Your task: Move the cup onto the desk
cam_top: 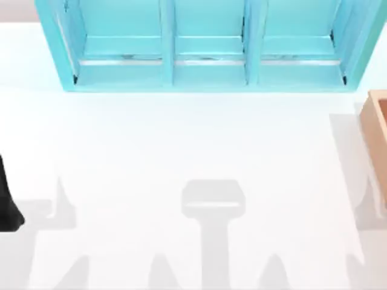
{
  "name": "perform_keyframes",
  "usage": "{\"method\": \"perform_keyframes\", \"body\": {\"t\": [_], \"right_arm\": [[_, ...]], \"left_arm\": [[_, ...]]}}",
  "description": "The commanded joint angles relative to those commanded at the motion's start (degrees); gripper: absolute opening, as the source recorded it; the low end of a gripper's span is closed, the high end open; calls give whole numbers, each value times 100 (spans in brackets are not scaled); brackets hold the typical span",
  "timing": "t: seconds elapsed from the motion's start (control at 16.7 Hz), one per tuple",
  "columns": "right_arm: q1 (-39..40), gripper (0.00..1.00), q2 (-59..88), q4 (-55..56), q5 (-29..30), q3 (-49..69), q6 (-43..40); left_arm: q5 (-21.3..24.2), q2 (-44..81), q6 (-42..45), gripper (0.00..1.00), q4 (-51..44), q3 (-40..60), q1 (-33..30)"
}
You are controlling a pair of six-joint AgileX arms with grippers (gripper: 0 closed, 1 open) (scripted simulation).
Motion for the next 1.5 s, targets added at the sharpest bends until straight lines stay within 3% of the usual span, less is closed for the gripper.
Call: {"method": "perform_keyframes", "body": {"t": [0.36, 1.08, 1.5], "right_arm": [[-327, 100, 624, -617, 12, 616, -314], [-2482, 100, 6379, -5699, -17, 4866, -2438], [-3192, 100, 8069, -7239, -20, 6345, -3141]], "left_arm": [[0, 0, 0, 100, 0, 0, 0], [0, 0, 0, 100, 0, 0, 0], [0, 0, 0, 100, 0, 0, 0]]}}
